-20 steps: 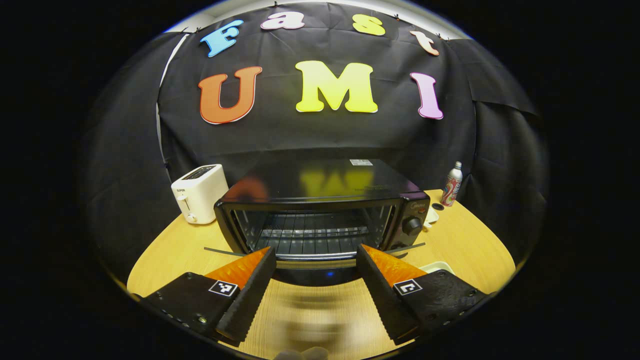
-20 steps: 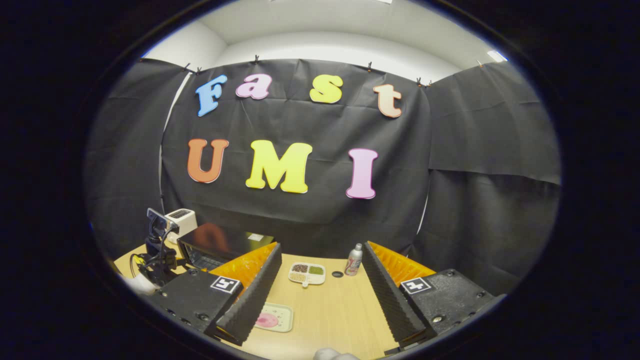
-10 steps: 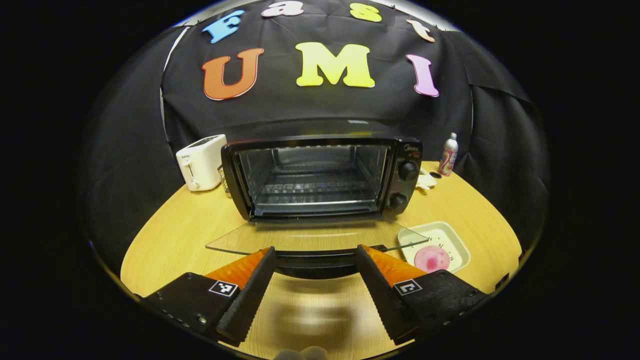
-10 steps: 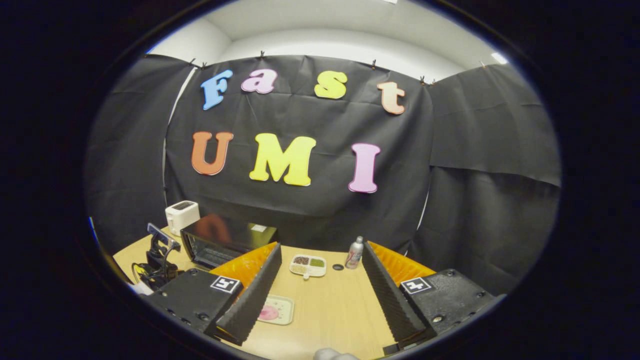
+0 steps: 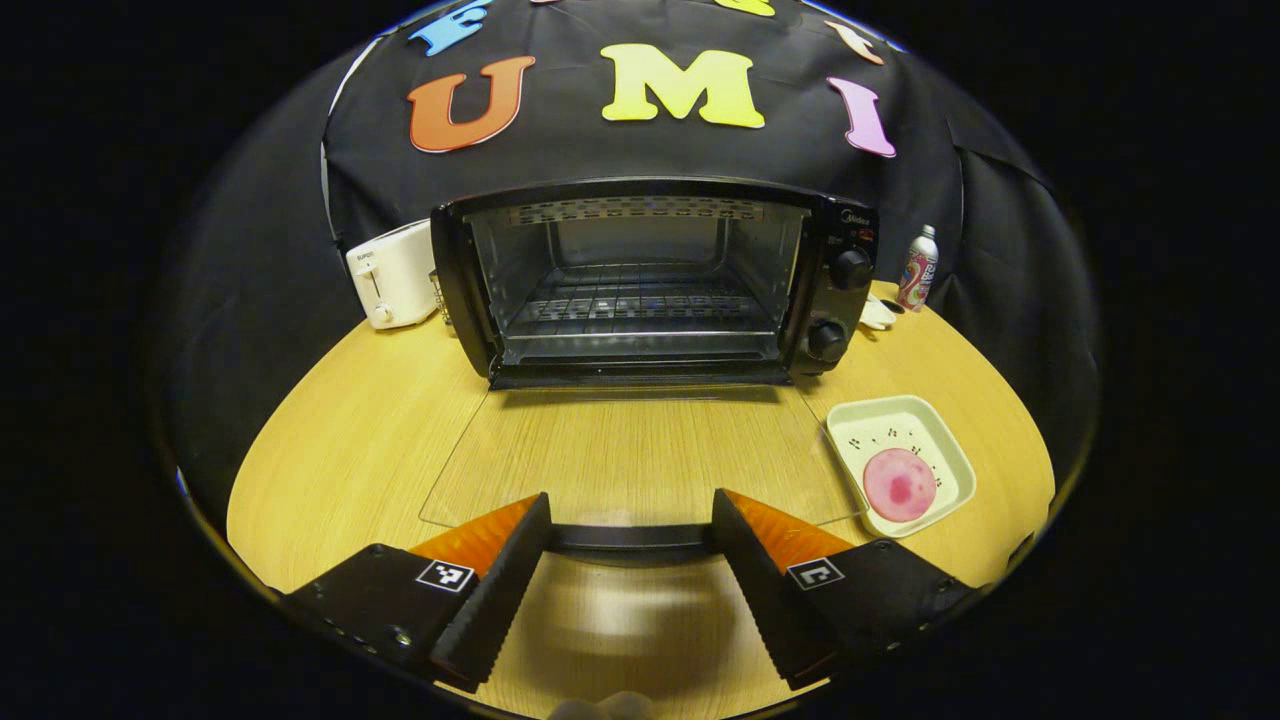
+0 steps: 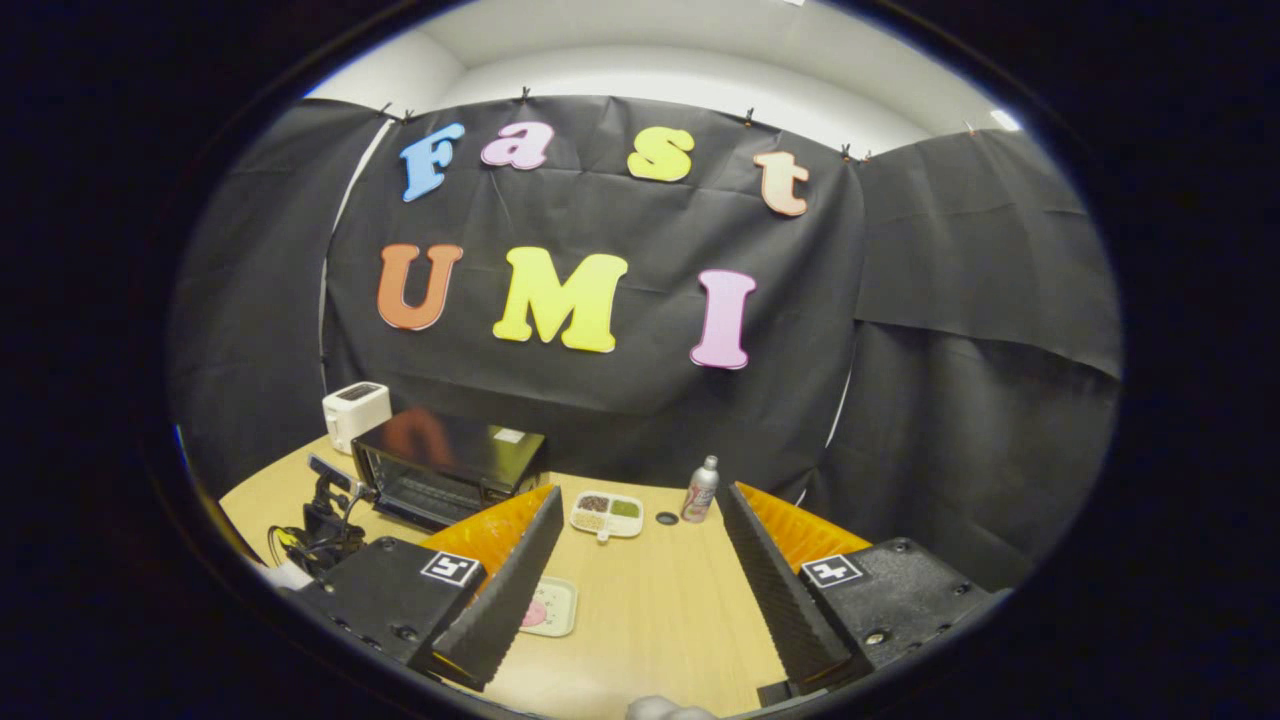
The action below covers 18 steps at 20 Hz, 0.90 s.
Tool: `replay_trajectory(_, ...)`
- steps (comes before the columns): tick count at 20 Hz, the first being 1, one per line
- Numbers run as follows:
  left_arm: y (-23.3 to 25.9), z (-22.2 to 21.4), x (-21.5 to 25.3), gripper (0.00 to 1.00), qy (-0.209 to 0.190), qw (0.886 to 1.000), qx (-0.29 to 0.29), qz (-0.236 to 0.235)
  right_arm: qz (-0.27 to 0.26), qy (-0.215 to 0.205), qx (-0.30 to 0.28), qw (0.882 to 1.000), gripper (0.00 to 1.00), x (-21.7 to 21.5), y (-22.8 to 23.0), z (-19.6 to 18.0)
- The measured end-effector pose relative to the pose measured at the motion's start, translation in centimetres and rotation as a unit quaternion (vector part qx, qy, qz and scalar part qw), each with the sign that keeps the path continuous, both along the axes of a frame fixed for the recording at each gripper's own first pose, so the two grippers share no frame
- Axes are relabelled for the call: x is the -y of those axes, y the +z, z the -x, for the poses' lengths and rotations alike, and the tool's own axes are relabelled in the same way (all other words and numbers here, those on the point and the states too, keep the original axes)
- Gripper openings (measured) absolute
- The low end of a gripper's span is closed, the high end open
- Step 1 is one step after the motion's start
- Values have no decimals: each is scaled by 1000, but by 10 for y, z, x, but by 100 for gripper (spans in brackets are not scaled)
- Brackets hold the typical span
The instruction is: Open the electric oven with the left hand, put the food in, and close the electric oven.
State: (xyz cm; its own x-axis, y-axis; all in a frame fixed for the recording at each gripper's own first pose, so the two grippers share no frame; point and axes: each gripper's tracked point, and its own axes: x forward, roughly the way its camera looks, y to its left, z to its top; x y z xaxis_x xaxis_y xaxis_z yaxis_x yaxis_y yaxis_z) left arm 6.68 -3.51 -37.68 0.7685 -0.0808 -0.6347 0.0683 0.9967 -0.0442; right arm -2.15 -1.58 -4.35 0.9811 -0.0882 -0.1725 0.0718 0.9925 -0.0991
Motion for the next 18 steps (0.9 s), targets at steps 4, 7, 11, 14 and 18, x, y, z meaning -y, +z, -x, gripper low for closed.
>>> replay_trajectory(4, -5, 0, 0, 98, -8, 1000, 0, -2, -4, -7, -11, 1000, 100, 2, -9, 1)
replay_trajectory(7, -7, 2, 0, 98, -5, 1000, -1, -5, -8, -10, -25, 1000, 100, 3, -21, -2)
replay_trajectory(11, 3, 1, -3, 98, -4, 1000, 14, 5, -23, -1, -67, 998, 100, 0, -56, -12)
replay_trajectory(14, 22, 13, -11, 97, -1, 999, 38, 11, -51, 9, -115, 992, 100, -1, -95, -23)
replay_trajectory(18, 68, 32, -25, 97, 10, 996, 84, 15, -83, 29, -194, 977, 92, -6, -160, -40)
